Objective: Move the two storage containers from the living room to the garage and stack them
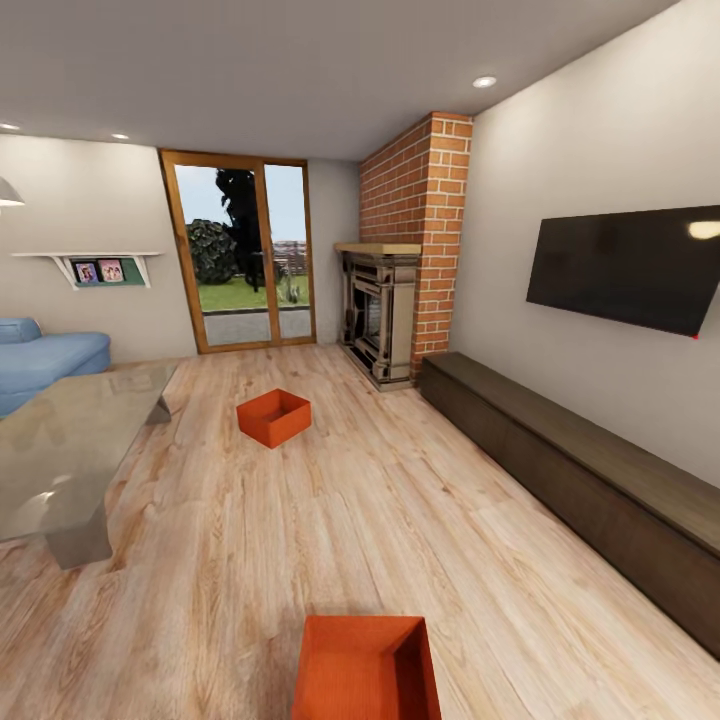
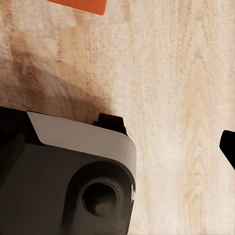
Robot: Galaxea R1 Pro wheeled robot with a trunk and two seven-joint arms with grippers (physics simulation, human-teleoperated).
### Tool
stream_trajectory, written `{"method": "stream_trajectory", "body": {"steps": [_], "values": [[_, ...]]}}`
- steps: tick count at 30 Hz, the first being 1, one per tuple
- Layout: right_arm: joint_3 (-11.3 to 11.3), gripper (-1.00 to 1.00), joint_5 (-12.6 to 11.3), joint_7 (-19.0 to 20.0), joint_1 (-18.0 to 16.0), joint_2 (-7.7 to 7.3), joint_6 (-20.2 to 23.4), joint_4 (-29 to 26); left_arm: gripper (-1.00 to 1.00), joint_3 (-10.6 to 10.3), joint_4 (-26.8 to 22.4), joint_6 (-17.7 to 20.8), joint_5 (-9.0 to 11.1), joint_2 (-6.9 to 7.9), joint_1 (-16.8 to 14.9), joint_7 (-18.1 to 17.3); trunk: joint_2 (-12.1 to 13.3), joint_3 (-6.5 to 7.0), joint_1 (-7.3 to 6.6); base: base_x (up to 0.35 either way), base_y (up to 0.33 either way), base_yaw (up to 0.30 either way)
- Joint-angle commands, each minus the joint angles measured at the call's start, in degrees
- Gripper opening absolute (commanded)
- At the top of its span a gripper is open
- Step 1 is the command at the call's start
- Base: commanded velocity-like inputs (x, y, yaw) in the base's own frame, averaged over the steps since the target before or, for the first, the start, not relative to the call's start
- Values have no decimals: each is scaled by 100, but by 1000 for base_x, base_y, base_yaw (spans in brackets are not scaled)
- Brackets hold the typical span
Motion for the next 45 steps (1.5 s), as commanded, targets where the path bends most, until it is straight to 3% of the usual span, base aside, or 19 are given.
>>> {"method": "stream_trajectory", "body": {"steps": [1, 45], "values": [[49, 100, -51, -24, -2, 0, -9, -5, 100, 12, 5, -18, 35, 1, -4, -2, -3, -6, 0, 0, 0, 0], [72, 100, -4, -46, -2, 18, -3, -5, 100, -12, -74, 11, 12, -8, -4, 5, -3, -6, 0, 0, 0, 0]]}}
